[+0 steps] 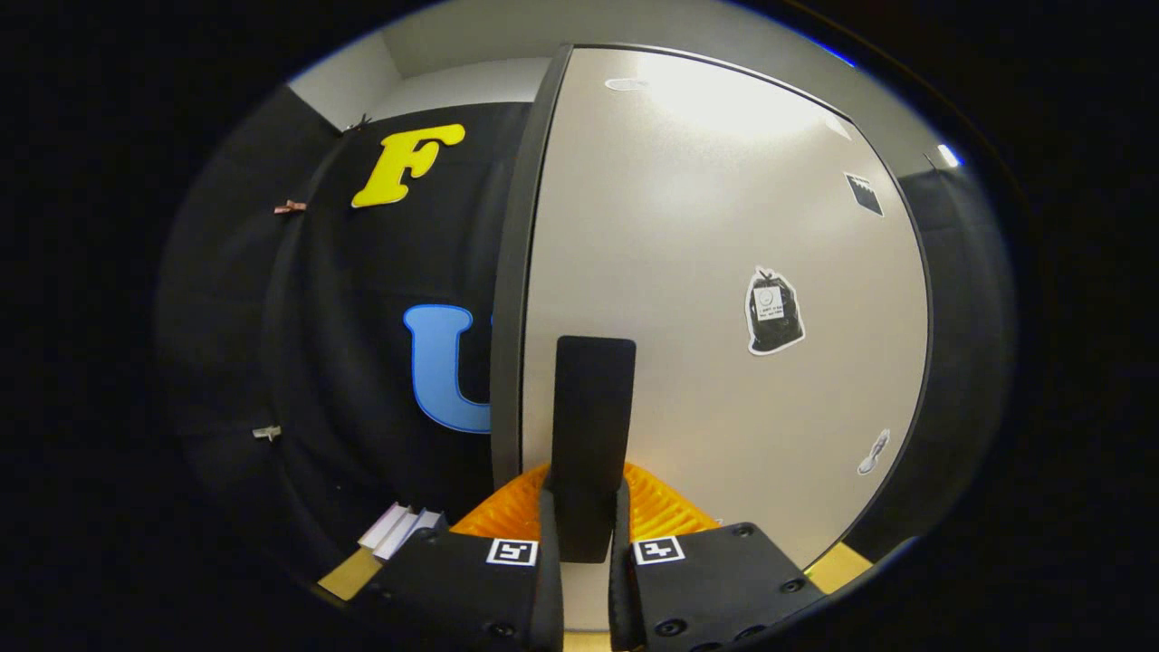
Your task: Open the shoe cabinet door, grab the shoes and put them into the shoe cabinet, then close the shoe cabinet door.
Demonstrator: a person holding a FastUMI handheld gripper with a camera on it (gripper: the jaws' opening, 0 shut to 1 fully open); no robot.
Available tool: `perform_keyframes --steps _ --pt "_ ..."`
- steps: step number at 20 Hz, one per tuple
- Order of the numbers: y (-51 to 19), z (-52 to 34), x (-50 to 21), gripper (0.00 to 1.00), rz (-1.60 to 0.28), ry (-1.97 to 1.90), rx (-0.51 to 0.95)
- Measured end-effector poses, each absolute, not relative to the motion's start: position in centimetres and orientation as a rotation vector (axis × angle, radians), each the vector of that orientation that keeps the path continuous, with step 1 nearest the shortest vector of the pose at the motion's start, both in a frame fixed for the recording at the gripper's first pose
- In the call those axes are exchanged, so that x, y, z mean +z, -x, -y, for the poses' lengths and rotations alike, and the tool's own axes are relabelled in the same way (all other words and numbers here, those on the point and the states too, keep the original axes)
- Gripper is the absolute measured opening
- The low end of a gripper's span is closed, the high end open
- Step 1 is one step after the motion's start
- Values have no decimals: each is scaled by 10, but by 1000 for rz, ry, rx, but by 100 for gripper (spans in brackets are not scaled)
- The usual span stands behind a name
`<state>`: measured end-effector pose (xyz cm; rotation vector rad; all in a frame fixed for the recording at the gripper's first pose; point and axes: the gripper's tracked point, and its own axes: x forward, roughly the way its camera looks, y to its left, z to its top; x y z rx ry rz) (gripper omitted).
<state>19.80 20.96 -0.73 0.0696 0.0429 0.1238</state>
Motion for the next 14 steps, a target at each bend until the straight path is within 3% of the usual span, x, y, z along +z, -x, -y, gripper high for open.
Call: perform_keyframes --steps 14 --pt "-99 -176 7 23 -50 -93 215"
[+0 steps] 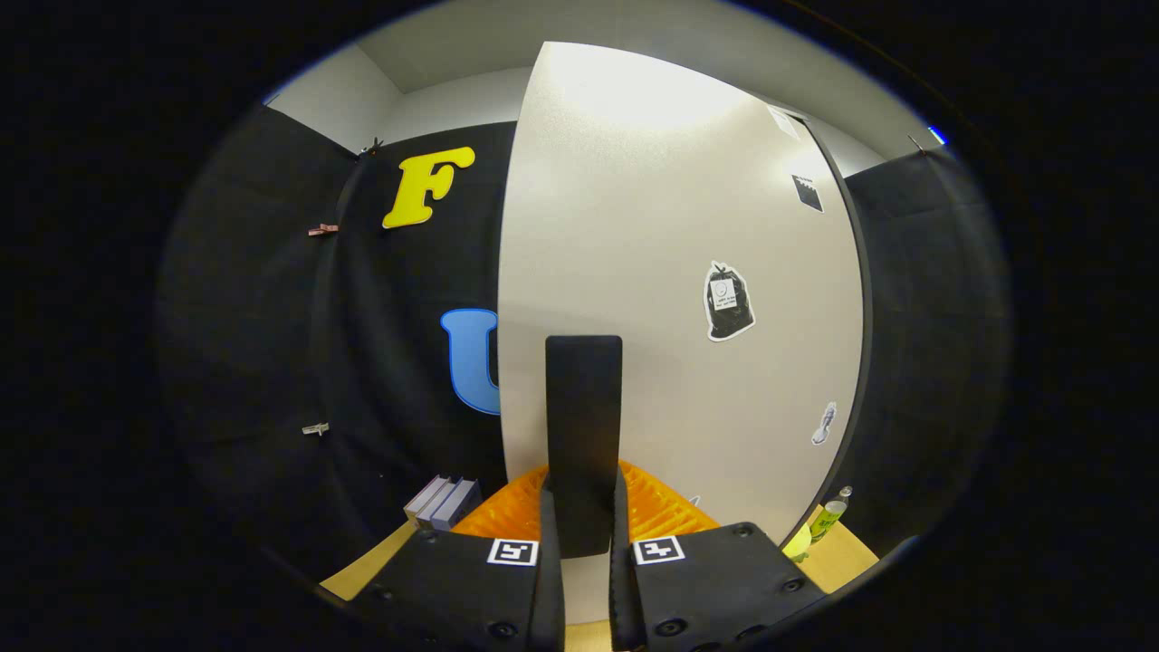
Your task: Open the shoe cabinet door, grab the shoes and put them into the shoe cabinet, then close the shoe cabinet door.
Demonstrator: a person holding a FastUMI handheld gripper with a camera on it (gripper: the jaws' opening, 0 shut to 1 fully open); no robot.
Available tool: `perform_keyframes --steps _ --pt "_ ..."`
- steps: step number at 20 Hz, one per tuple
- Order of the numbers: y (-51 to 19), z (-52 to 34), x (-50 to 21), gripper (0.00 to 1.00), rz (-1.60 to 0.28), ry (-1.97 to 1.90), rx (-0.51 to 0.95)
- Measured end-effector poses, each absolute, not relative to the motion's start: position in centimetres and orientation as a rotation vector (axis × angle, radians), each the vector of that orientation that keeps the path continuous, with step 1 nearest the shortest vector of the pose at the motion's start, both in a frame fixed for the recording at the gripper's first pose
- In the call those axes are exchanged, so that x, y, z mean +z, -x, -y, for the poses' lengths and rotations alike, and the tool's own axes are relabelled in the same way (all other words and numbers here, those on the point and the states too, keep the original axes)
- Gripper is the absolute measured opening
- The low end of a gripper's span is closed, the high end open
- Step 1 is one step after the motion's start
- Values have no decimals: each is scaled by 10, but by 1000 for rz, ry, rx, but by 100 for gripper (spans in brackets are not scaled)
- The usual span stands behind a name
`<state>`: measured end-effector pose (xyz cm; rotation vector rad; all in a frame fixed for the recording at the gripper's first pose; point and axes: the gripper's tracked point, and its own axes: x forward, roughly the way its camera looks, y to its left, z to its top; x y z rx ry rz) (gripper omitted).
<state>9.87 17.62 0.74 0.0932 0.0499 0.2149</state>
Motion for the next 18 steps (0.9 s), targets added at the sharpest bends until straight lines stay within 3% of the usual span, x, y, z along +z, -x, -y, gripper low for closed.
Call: perform_keyframes --steps 18 --pt "-15 -85 6 23 -70 -83 244"
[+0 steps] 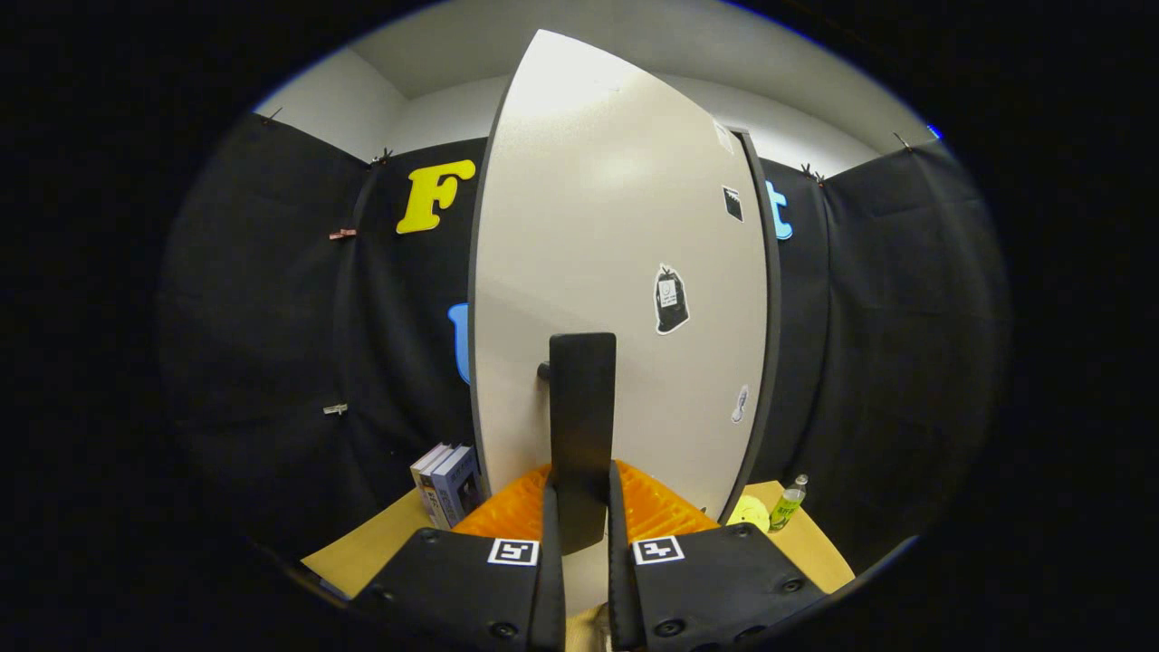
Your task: Open the shoe cabinet door, grab the shoes and put them into the shoe cabinet, then close the shoe cabinet door.
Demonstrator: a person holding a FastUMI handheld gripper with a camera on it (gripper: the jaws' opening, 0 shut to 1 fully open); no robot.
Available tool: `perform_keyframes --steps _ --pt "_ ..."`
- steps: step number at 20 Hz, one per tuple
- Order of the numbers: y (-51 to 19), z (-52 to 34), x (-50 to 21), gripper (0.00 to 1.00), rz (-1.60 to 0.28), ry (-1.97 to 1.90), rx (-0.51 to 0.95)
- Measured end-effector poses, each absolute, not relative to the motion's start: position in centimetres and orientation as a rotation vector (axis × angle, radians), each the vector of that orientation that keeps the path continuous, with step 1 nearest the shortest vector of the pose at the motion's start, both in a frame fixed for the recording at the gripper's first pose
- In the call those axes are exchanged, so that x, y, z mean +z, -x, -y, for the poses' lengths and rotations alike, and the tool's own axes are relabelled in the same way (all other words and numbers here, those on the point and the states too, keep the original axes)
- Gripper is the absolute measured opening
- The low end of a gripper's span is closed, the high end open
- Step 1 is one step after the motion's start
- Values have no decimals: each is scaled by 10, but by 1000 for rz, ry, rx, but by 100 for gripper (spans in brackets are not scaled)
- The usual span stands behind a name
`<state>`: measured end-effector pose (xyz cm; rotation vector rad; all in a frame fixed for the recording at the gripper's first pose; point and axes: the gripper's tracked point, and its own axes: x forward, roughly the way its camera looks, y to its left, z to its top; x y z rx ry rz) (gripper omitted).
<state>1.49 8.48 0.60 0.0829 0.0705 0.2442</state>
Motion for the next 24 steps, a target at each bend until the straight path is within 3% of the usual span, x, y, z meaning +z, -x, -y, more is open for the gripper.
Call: perform_keyframes --steps 11,13,24 --pt "14 -7 3 22 -73 -61 143" --pt "16 11 1 16 -82 -90 130" --pt "18 108 5 10 -54 -42 32"
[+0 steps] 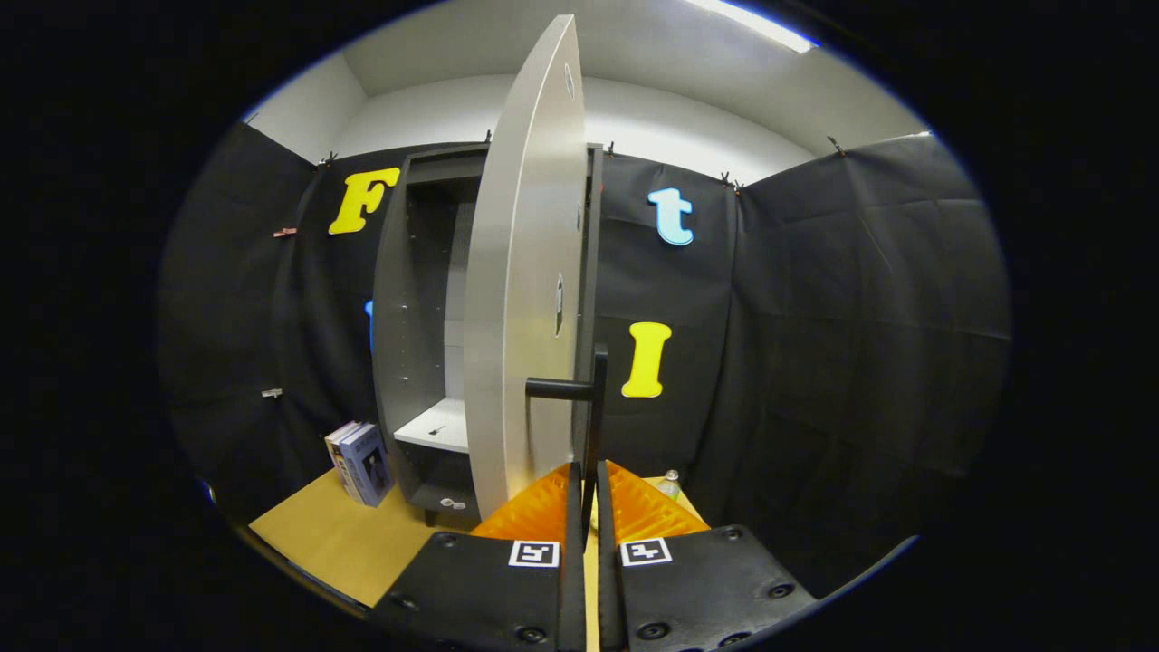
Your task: Open the shoe cabinet door, grab the shoes and put them into the shoe cabinet, then close the shoe cabinet door.
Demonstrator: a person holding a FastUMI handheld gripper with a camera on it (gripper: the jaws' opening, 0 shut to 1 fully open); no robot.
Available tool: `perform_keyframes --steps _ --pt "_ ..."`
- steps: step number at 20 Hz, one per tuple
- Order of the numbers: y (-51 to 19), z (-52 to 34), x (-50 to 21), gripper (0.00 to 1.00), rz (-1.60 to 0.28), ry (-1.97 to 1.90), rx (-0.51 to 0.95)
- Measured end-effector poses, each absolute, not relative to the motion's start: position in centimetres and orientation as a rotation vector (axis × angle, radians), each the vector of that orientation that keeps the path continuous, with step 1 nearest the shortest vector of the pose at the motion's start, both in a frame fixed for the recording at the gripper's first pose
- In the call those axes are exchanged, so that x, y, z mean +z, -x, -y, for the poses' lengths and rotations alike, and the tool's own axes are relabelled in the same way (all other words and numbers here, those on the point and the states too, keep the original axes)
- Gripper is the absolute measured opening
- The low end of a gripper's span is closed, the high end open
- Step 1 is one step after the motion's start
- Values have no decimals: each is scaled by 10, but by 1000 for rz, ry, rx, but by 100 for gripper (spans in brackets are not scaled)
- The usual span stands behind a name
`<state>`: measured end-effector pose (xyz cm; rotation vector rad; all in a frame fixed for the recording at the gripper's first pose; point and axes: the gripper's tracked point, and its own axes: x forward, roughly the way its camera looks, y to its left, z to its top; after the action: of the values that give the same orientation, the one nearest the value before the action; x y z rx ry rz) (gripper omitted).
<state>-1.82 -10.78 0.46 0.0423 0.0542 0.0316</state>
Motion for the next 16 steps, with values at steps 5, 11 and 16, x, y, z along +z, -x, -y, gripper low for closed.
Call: perform_keyframes --steps 5,11,16 --pt "32 144 4 8 -50 -127 5" --pt "54 160 22 14 -23 -116 -43" --pt "72 131 45 12 -12 -108 9"
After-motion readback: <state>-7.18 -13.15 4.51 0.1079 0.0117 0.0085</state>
